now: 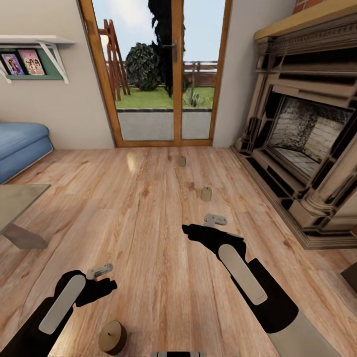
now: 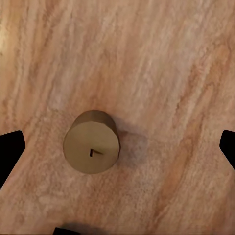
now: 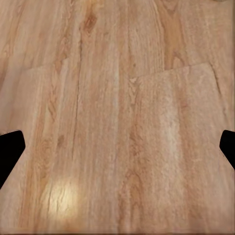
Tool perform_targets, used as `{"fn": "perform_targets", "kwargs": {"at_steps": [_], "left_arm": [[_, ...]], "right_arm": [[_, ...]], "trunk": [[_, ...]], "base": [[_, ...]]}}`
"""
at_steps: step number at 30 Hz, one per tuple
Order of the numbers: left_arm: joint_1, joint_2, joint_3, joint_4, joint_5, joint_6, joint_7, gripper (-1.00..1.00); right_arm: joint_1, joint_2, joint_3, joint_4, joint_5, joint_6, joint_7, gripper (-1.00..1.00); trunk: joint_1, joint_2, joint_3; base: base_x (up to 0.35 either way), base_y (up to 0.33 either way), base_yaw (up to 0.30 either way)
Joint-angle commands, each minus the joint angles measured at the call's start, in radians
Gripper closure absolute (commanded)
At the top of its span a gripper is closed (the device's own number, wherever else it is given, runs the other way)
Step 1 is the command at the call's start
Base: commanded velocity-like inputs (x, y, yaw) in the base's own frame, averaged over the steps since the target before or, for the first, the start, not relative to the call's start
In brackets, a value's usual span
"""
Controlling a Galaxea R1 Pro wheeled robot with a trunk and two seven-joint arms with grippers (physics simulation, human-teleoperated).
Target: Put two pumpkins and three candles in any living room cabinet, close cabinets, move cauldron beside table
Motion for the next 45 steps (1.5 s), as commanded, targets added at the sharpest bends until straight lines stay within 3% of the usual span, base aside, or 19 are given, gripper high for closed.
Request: {"fn": "perform_targets", "kwargs": {"at_steps": [1, 45], "left_arm": [[-0.001, 0.001, -0.001, 0.000, 0.010, 0.001, 0.010, -1.00], [-0.001, 0.001, 0.000, -0.002, 0.007, 0.002, 0.012, -1.00]], "right_arm": [[-0.001, 0.000, 0.002, -0.001, -0.009, 0.004, -0.012, -1.00], [-0.001, 0.000, 0.006, 0.007, -0.009, 0.000, -0.008, -1.00]], "trunk": [[0.000, -0.001, -0.005], [0.020, -0.011, -0.175]], "base": [[0.000, 0.000, 0.000], [0.000, 0.000, 0.000]]}}
